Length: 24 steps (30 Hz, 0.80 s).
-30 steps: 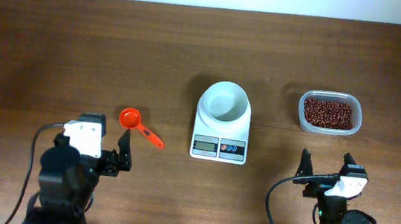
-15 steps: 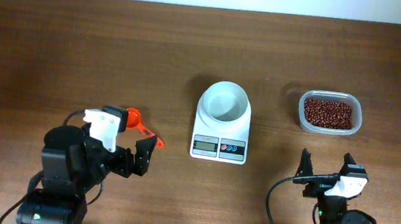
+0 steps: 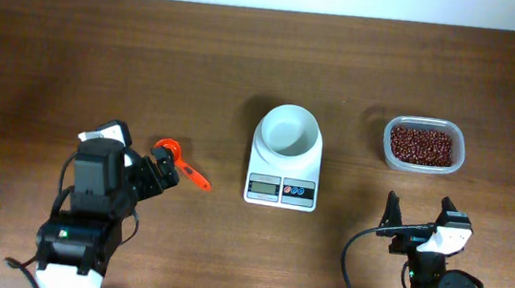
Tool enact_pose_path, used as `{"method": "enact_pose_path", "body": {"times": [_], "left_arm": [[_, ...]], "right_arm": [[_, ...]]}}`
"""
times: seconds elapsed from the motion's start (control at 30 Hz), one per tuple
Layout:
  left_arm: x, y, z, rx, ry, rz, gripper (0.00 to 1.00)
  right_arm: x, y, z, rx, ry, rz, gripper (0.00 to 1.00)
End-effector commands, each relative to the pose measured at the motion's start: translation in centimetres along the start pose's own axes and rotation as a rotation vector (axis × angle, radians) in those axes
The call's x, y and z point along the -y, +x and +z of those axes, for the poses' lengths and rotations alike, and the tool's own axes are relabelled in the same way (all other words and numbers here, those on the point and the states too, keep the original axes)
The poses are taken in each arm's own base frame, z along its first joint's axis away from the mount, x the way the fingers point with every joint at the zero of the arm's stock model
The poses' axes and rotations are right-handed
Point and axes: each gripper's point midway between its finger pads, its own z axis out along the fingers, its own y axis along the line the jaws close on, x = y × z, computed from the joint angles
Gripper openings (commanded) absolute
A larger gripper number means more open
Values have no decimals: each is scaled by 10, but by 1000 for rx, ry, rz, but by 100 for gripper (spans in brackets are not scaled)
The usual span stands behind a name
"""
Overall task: Scoop and weigh 50g on scale
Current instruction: 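Move the left gripper to the red scoop and grasp its handle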
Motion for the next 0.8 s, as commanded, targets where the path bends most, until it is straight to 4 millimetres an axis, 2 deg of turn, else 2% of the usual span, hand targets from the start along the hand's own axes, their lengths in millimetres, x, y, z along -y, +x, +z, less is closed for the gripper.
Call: {"method": "enact_pose_path", "body": {"times": [0.0,0.03,0.1,0.13,0.27,0.3,0.33,0.37,0.5,0.6,0.63,0.77], "left_arm": [[-5,-3,13,-27,-53,-18,95],[-8,3,22,-65,-74,-18,88],[-15,15,41,-139,-121,-53,83],[-26,20,51,-160,-191,-112,83],[-36,33,84,-231,-252,-124,84],[-36,33,90,-235,-255,-124,84],[-35,32,100,-230,-249,-125,74],[-35,32,109,-228,-247,-125,71],[-34,30,142,-211,-237,-126,70],[-33,28,157,-195,-227,-127,68],[-33,28,160,-192,-225,-127,60],[-39,38,167,-225,-246,-126,52]], "right_arm": [[2,4,0,-6,7,0,99],[2,4,0,-6,7,0,99],[2,4,0,-6,7,0,99],[2,4,0,-6,7,0,99],[2,4,0,-6,7,0,99],[2,4,0,-6,7,0,99],[2,4,0,-6,7,0,99],[2,4,0,-6,7,0,99],[2,4,0,-6,7,0,99],[2,4,0,-6,7,0,99],[2,4,0,-6,7,0,99],[2,4,0,-6,7,0,99]]}}
